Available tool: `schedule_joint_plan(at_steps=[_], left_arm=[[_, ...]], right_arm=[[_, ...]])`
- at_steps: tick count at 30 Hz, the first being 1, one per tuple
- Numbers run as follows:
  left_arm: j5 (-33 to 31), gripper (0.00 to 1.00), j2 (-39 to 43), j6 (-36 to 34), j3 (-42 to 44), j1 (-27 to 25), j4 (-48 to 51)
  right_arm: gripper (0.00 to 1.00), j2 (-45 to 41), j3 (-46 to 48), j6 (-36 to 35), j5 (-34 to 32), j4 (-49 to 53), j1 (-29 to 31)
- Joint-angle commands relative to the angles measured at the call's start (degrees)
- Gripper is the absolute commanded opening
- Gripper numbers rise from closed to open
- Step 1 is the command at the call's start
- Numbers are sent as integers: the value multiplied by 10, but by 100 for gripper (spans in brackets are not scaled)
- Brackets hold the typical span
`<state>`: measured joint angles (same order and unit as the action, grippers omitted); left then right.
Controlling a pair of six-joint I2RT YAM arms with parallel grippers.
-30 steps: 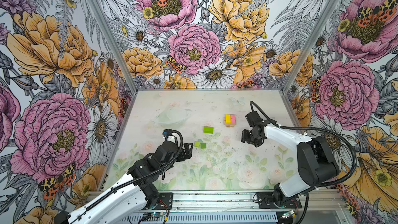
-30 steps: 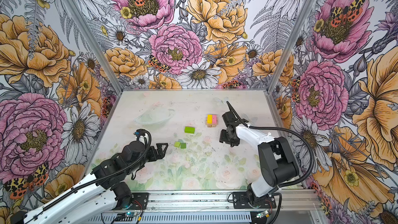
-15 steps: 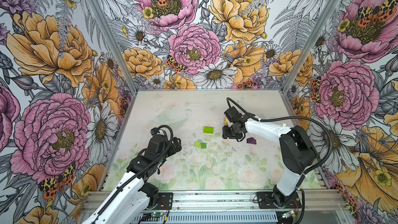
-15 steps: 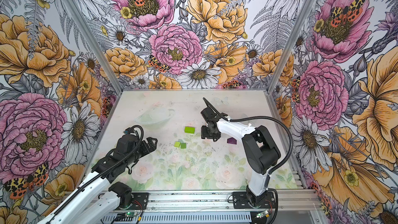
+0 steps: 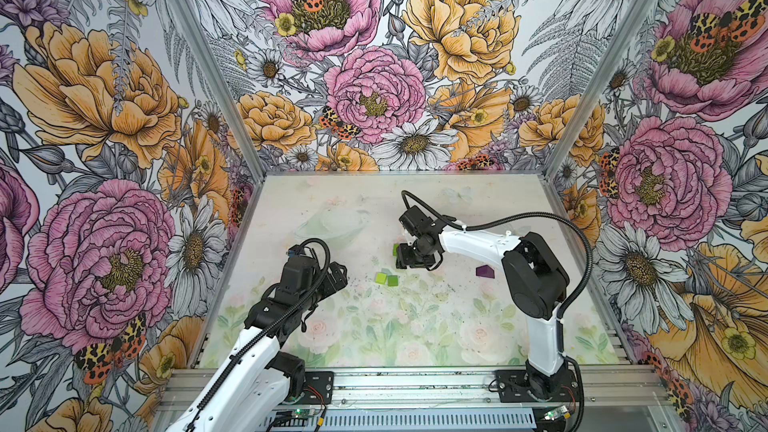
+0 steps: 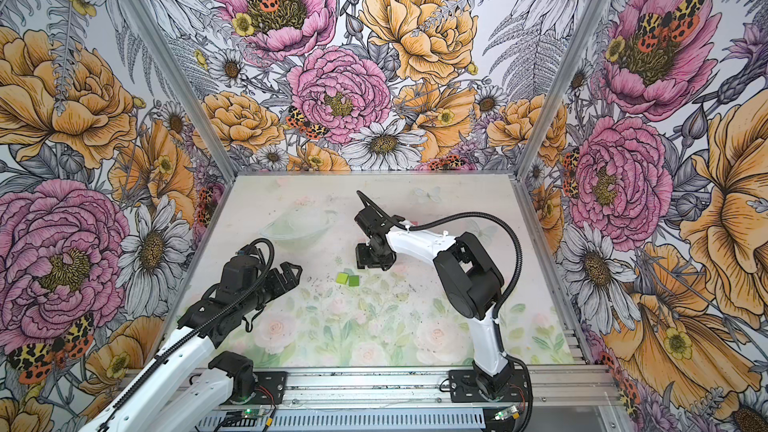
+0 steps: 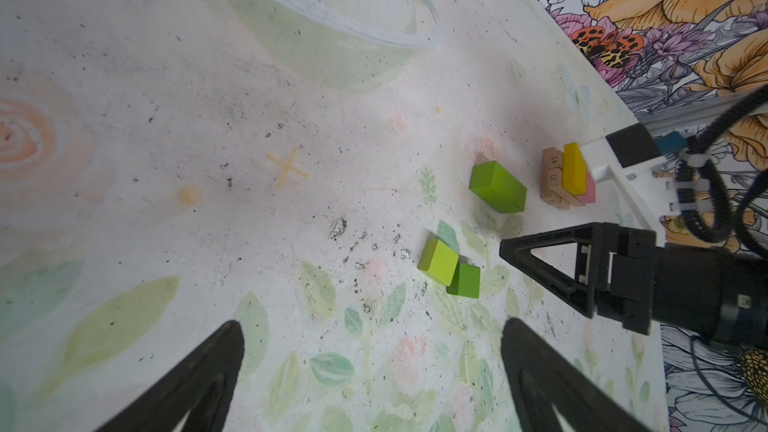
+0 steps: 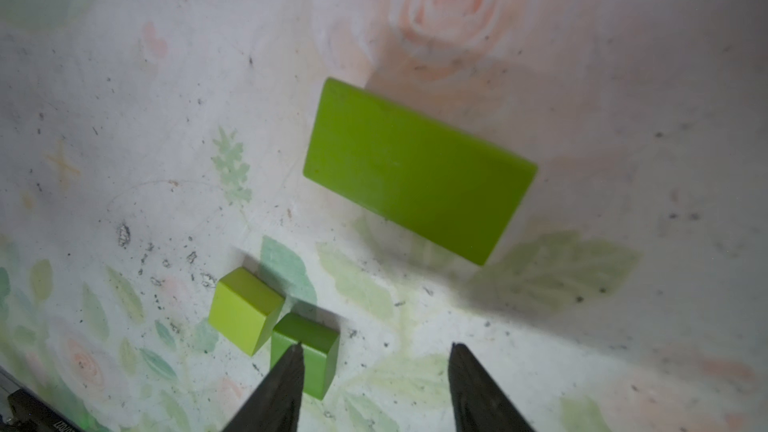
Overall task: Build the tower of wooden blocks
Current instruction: 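Move the right gripper over the two small green cubes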
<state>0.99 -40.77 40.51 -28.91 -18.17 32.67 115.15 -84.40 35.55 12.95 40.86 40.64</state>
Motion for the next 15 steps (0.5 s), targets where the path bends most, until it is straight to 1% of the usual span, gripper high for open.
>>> schedule_joint_plan(at_steps=[1,8,9,10,11,15], left_arm=[[18,97,2,-8,8,5,-28],[27,97,29,-4,15,5,-29],[28,97,35,-4,16,6,-28],[27,97,41,-4,17,5,-26],[26,97,47,-4,17,6,-24],[27,97,71,6,23,6,-22]], right_arm=[[68,7,-18,29,18,-4,18],[73,28,-33,64,3,4,45],[73,32,-38,68,-2,8,45],[73,35,-45,73,-12,17,63],[73,40,-55,76,-20,26,68],[74,52,-75,95,-49,52,80]])
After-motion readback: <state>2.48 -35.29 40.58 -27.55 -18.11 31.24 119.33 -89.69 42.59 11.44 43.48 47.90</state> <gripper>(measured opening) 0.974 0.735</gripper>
